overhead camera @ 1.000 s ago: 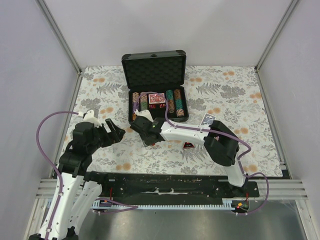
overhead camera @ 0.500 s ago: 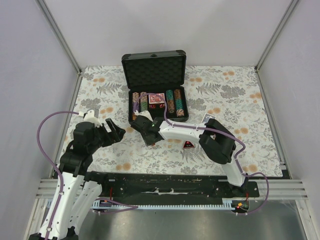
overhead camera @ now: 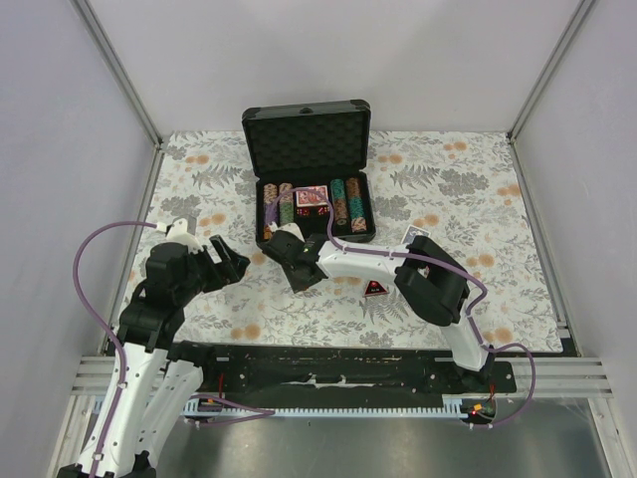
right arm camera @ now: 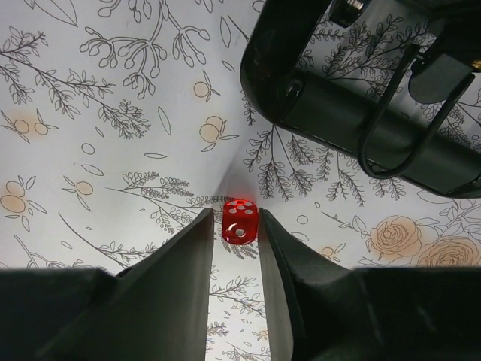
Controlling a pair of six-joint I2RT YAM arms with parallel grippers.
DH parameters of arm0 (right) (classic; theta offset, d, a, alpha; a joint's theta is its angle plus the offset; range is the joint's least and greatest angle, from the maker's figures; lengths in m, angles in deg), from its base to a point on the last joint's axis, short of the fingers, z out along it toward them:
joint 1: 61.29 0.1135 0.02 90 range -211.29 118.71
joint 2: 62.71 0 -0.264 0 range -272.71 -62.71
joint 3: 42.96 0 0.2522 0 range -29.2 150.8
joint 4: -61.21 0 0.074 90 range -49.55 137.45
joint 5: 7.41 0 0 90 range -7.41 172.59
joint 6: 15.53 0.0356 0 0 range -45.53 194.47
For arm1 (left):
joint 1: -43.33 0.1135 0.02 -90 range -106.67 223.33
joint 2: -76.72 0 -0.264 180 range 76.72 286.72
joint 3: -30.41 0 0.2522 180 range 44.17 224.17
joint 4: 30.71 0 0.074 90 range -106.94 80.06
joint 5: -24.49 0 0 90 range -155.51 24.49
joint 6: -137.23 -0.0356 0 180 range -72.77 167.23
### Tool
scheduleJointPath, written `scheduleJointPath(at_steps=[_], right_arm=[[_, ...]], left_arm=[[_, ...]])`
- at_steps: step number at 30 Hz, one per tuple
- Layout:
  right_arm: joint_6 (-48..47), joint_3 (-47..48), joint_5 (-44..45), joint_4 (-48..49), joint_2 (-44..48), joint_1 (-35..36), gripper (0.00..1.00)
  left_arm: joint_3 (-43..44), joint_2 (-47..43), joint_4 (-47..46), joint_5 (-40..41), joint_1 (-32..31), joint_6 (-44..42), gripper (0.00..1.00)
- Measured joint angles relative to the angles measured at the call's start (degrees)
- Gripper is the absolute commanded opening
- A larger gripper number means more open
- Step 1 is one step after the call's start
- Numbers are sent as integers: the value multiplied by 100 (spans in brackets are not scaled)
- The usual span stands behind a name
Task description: Pack up texas hold em set
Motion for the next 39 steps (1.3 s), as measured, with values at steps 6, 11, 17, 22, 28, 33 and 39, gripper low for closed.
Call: scheduleJointPath(at_steps=[6,11,17,22,28,33,39], right_arm=[[20,-4,-13,0,0,0,22],[42,-4,31,0,0,0,21],[37,81,74,-101,7,-42,22],[31,387,90,-190,162,-376,23],[-4,949,345,-168,271,-990,23],[-52,1436,649,-136,166,-1366,24],[-94,1851,817,155,-282,-1513,24]], left_arm=[[0,0,0,0,0,2,86],[0,0,-2,2,0,2,86],[0,-2,-2,2,0,4,86],[0,-24,-7,4,0,4,86],[0,-28,-9,4,0,4,86],[0,-28,-9,7,0,7,86],[0,-22,-9,7,0,7,86]])
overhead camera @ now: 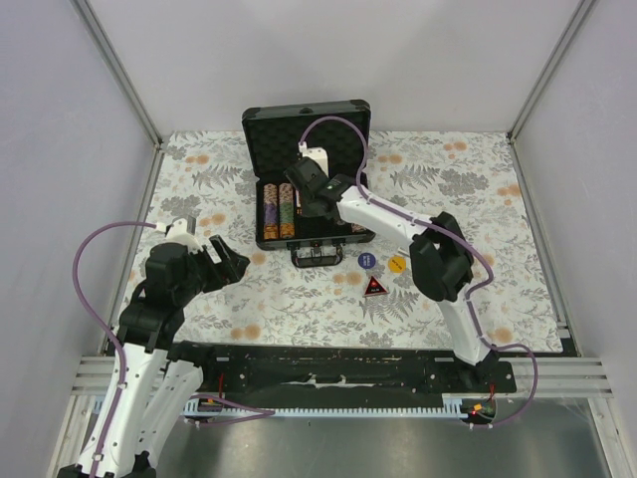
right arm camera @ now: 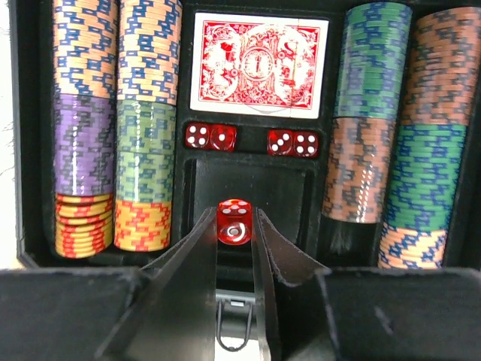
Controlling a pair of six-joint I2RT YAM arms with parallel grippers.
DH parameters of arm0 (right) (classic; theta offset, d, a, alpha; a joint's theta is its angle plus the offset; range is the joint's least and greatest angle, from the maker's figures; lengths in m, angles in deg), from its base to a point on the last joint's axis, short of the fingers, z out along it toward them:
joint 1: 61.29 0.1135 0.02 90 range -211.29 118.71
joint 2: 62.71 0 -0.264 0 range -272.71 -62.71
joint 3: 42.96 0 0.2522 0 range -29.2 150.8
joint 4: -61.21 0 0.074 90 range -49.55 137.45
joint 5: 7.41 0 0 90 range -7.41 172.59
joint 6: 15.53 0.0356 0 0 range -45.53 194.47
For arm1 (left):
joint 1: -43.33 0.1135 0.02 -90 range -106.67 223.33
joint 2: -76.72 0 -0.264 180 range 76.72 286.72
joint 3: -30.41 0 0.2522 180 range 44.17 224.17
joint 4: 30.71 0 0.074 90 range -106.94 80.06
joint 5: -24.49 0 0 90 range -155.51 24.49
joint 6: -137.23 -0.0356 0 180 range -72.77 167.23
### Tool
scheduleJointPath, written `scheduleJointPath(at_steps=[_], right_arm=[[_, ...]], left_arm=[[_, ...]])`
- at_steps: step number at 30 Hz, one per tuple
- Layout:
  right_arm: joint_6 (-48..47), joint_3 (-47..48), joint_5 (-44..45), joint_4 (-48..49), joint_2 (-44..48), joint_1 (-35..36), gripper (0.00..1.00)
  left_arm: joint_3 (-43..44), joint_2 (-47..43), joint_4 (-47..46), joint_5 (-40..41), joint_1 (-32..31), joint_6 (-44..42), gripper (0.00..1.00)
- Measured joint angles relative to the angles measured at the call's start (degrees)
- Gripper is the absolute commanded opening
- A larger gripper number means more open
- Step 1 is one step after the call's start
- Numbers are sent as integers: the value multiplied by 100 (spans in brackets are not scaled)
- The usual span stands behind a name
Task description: Pack up texas hold em set
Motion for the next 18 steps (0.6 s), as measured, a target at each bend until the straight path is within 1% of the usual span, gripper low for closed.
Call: scheduleJointPath(at_steps=[7,18], right_arm=[[-22,216,9,173,-621,-125,24],[-129,389,50,503,-896,-214,23]], left_arm=[[0,76,-2,0,0,0,86],[0,138,-2,0,0,2,86]])
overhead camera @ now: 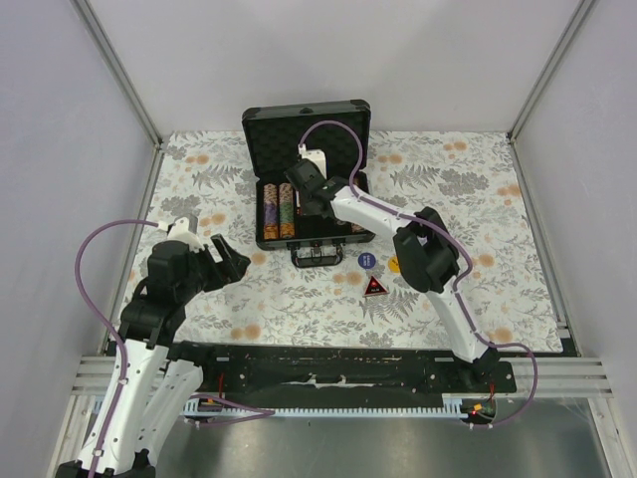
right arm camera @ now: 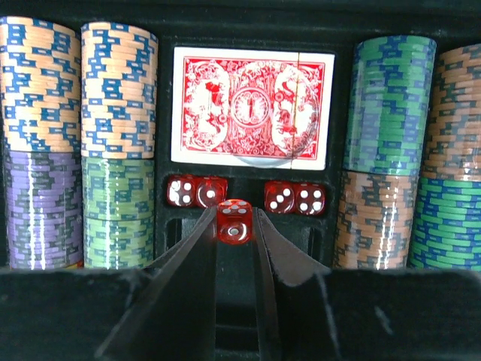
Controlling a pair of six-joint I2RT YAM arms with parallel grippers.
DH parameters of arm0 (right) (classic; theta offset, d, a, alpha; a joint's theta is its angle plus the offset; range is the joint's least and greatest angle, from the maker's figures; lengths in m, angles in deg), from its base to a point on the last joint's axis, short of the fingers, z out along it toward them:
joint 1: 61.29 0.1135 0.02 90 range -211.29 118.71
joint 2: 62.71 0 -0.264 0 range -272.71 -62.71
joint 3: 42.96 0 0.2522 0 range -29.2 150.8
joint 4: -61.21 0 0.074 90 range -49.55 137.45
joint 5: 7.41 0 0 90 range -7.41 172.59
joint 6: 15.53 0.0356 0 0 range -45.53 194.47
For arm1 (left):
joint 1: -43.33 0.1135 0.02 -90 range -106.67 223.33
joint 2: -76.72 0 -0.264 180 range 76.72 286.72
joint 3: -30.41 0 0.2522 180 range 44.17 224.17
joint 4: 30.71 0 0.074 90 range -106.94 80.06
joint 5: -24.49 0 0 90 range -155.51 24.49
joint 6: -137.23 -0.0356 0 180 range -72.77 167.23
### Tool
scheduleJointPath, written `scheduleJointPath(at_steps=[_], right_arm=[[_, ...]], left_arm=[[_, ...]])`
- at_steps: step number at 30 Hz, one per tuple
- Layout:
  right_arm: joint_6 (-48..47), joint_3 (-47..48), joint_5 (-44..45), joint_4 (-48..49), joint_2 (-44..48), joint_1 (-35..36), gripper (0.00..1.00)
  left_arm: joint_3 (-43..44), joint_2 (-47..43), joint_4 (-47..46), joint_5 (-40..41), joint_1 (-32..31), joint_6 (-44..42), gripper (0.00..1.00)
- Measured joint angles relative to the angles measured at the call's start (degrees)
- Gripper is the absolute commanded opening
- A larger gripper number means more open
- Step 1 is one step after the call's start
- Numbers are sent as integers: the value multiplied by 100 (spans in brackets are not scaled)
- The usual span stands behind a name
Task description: Pack up texas hold em set
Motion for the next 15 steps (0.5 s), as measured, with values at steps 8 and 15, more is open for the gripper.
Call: scheduleJointPath(at_steps=[8,15], right_arm=[[-98,127,48,105,-236,-61,23],[-127,127,46,122,-350,-72,23]], left_arm=[[0,2,-2,0,0,-2,86],[0,4,0,0,0,0,86]])
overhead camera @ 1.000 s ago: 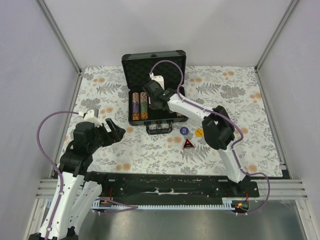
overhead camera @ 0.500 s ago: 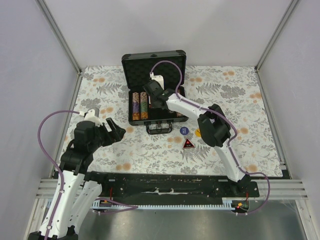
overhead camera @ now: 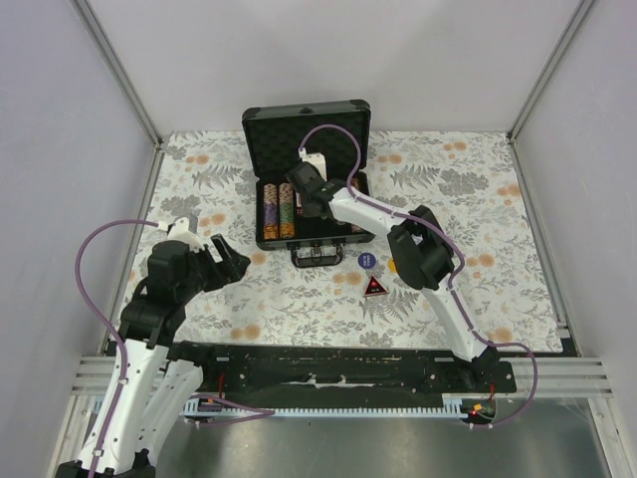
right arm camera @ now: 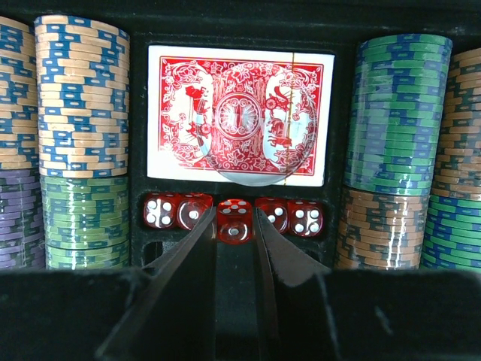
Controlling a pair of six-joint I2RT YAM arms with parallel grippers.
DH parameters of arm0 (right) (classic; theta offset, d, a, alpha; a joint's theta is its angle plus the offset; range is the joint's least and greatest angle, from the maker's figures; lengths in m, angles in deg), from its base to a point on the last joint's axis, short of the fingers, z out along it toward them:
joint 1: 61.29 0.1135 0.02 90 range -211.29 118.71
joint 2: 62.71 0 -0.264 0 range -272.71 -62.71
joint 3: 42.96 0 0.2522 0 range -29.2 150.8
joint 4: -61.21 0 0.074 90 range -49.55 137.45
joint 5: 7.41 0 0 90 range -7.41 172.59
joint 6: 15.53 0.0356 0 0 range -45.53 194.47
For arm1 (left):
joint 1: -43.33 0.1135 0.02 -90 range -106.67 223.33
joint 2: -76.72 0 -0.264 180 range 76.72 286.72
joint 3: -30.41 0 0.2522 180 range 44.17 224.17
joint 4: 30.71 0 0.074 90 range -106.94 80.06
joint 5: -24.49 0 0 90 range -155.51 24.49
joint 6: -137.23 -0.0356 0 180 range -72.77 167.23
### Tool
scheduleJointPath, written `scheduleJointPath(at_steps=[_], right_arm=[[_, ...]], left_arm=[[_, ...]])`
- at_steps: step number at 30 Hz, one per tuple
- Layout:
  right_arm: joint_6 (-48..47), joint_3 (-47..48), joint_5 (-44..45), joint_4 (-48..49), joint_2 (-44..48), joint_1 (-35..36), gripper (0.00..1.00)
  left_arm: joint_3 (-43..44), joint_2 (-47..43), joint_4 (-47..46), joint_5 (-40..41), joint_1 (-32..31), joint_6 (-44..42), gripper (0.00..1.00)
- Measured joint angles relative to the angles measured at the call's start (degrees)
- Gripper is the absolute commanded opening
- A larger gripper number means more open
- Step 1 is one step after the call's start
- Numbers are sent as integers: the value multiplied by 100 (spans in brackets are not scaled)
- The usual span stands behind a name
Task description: Pack up texas hold em set
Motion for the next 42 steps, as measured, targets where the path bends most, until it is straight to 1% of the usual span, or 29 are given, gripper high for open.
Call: scheduleJointPath(at_steps=[18,29,32,38,40,42], right_arm=[[-2,63,15,72,-59,0,37],[-2,122,17,-33,-59,-2,39],[-2,179,17,-79,-59,0,37],[-13,249,17,-105,-59,0,22],[-20,249,15,-122,-59,0,19],[-20,249,17,-138,-59,0,18]], left_arm=[[0,24,0,0,0,0,86],[0,24,0,0,0,0,86],[0,24,0,0,0,0,86],[0,17,0,0,0,-2,86],[0,13,0,0,0,0,86],[0,7,0,0,0,-2,86]])
